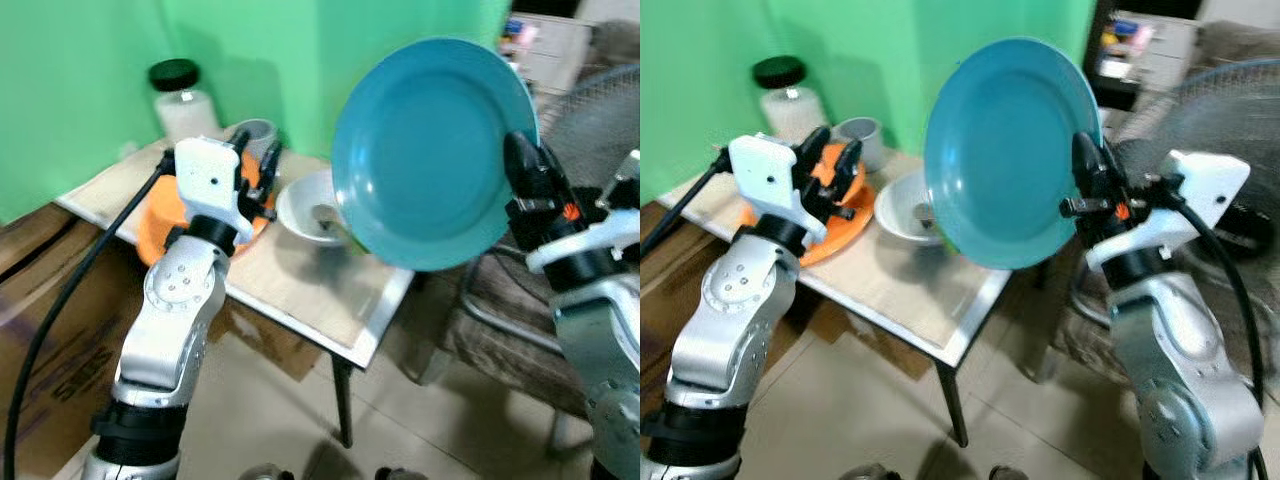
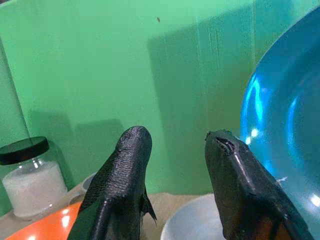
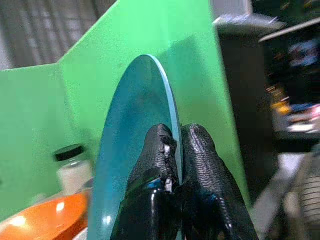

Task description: Setting the table

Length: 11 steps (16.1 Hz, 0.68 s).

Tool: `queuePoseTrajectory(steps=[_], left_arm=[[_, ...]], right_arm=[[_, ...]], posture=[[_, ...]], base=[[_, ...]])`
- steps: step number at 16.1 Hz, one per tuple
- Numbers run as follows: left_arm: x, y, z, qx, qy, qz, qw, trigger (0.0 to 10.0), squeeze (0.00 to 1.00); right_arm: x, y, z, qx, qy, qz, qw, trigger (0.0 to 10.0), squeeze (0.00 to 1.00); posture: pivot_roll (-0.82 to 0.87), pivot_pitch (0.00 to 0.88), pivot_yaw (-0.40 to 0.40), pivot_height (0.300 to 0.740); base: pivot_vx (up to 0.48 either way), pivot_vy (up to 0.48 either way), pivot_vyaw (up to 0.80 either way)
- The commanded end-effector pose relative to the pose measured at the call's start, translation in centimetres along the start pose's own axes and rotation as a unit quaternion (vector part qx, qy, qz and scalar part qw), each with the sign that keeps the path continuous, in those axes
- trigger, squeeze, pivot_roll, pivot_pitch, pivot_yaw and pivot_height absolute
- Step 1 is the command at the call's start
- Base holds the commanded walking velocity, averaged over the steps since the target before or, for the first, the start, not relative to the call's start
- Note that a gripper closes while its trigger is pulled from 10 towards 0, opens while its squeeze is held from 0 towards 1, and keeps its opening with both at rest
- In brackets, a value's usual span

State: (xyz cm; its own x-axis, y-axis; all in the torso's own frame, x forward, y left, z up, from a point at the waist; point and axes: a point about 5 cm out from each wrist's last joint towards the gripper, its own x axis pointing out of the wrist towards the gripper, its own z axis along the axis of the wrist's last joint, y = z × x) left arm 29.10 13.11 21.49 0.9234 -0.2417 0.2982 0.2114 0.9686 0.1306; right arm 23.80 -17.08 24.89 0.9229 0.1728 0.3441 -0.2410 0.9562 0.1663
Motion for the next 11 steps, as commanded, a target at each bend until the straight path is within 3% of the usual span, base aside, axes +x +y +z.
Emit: queuePoseTrajectory(steps=[1, 2, 3, 6, 11], left_arm=[[-0.3, 0.4, -0.1, 0.016, 0.012, 0.003, 1.000, 10.0, 0.00], [-0.7, 0.5, 0.1, 0.036, 0.016, -0.035, 0.999, 10.0, 0.00], [-1.0, 0.8, 0.3, 0.064, 0.014, -0.054, 0.996, 10.0, 0.00], [-0.6, 1.5, 0.3, 0.063, 0.014, -0.012, 0.998, 10.0, 0.00], [0.0, 0.9, 1.1, 0.064, 0.004, -0.046, 0.997, 10.0, 0.00]], right_arm=[[0.4, 0.5, 0.4, -0.016, -0.016, 0.011, 1.000, 10.0, 0.00], [0.8, 0.4, 0.2, -0.049, -0.009, 0.011, 0.999, 10.0, 0.00], [1.2, 0.2, 0.1, -0.045, -0.012, -0.013, 0.999, 10.0, 0.00], [1.2, 0.9, -0.4, -0.059, -0.009, 0.006, 0.998, 10.0, 0.00], [1.2, 1.0, 0.0, -0.003, -0.032, -0.011, 0.999, 10.0, 0.00]], posture=[[0.01, 0.000, 0.069, 0.740], [0.04, 0.000, 0.043, 0.740], [0.05, 0.000, 0.020, 0.740], [0.05, 0.000, 0.011, 0.740], [0.04, 0.000, 0.039, 0.740]], base=[[0.000, 0.000, -0.80], [0.000, 0.000, -0.80], [0.000, 0.000, -0.80], [0.000, 0.000, -0.80], [0.000, 0.000, -0.80]])
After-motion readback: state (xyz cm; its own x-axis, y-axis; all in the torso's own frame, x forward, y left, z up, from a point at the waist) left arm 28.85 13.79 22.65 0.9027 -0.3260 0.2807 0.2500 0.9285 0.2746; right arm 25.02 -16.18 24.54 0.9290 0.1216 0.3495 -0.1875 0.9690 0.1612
